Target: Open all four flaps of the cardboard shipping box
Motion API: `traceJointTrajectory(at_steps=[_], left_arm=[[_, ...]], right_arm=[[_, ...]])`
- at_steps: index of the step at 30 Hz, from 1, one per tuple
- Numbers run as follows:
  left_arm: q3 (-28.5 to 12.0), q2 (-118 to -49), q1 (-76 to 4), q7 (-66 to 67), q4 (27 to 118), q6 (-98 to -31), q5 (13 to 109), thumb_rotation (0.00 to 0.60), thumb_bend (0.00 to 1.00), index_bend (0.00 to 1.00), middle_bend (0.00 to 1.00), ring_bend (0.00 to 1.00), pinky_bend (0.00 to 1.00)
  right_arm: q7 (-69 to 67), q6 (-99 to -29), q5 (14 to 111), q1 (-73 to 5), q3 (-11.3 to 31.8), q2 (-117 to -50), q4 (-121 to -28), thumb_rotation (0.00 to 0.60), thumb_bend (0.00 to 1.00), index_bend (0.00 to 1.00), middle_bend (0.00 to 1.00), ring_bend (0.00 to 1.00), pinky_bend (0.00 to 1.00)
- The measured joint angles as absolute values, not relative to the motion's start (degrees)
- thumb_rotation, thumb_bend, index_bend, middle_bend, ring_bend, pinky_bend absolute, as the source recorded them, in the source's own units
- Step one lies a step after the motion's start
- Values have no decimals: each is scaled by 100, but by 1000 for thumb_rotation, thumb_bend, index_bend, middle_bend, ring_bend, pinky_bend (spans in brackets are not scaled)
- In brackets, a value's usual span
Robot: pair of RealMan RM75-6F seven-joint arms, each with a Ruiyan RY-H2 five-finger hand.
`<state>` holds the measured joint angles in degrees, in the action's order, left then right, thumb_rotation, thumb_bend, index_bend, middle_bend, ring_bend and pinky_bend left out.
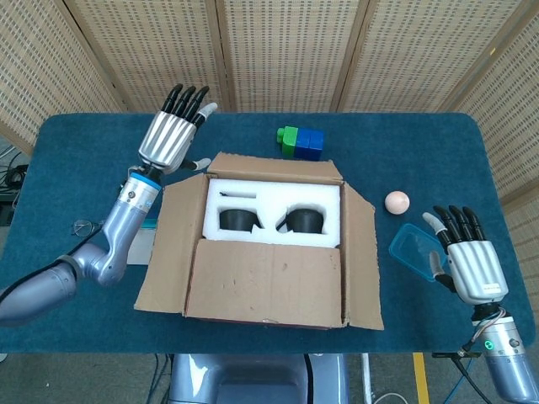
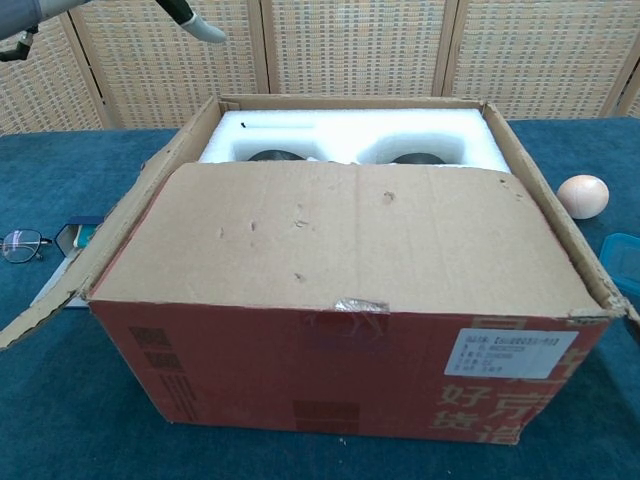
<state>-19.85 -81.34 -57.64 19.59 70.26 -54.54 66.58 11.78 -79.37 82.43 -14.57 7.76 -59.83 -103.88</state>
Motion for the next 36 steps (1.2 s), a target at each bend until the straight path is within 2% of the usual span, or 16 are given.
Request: traceJointTrajectory(at_steps=[4,10,22,29,36], left_arm=[[-1979,-7508,-5571,1656,8109,-5115,6405,297,153,237,0,0,0],[-1920,-6586,-5279,879,9305,-4491,6104,231,146,334,0,0,0],[-1655,-6144,-4854,-510,10032,-3981,6520,187,112,411,0,0,0],[-1431,-6194,-4747,-568,10118,-4111,7103,168,82,418,0,0,0],[-1265,-6400,-4754,-244,10101,-4305,7257,166,68,419,0,0,0]], right_arm=[[1177,-7948,8264,-1448,764,-6003,-10392,600,619,128,112,0,0],[1175,-7958,8271,-1441,763,-6013,-10391,600,619,128,113,0,0],[1160,-7989,8291,-1408,747,-6026,-10407,600,619,128,114,0,0],[1122,-8025,8306,-1370,735,-6007,-10420,600,620,128,114,0,0],[1083,-8059,8319,-1338,728,-5984,-10429,600,620,128,114,0,0]])
